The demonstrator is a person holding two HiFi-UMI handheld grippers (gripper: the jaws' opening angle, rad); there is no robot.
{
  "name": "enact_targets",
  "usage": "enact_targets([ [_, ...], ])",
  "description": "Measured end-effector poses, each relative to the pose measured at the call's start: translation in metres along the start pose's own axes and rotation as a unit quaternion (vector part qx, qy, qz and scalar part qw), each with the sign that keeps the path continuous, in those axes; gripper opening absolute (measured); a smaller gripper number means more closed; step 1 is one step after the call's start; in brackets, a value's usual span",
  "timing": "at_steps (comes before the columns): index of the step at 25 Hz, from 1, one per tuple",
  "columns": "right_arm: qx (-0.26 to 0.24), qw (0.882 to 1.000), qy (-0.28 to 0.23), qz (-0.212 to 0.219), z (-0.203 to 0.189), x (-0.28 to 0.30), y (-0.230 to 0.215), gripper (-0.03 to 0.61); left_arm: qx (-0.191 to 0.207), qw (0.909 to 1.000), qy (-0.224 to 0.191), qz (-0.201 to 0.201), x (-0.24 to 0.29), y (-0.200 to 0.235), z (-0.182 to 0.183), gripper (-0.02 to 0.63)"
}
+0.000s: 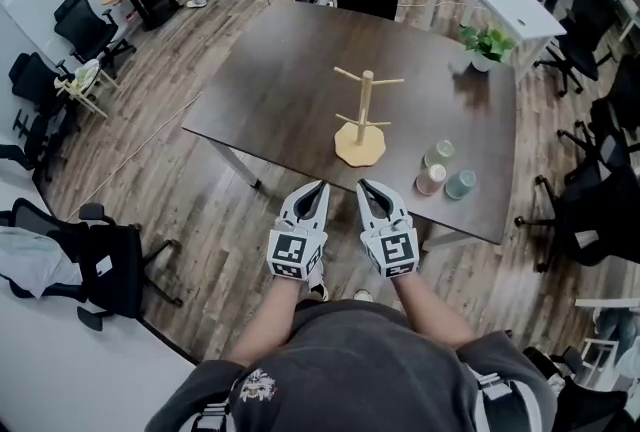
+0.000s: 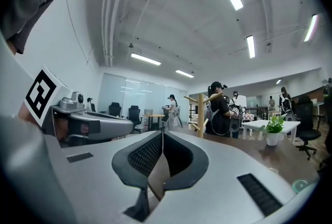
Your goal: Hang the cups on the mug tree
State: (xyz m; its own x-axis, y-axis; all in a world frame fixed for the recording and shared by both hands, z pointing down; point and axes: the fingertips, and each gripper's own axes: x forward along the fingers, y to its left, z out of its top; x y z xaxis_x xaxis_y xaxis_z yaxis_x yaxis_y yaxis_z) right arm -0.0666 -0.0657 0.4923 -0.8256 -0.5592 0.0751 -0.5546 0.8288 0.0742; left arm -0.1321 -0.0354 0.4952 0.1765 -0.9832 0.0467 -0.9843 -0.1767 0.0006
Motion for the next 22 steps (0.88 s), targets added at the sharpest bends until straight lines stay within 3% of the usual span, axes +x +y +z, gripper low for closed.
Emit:
enact_targets([
  [11, -0.003, 0.996, 0.019, -0.086, 0.000, 0.040, -0.027, 0.028, -0.012, 0.9971, 0.003, -0.076, 0.051, 0.033, -0.005, 0.006],
  [22, -0.003, 0.983, 0.043, -0.180, -0.014, 0.048, -0.045, 0.028, -0.012, 0.9864, 0.000, -0.164, 0.080, 0.042, -0.009, 0.006],
])
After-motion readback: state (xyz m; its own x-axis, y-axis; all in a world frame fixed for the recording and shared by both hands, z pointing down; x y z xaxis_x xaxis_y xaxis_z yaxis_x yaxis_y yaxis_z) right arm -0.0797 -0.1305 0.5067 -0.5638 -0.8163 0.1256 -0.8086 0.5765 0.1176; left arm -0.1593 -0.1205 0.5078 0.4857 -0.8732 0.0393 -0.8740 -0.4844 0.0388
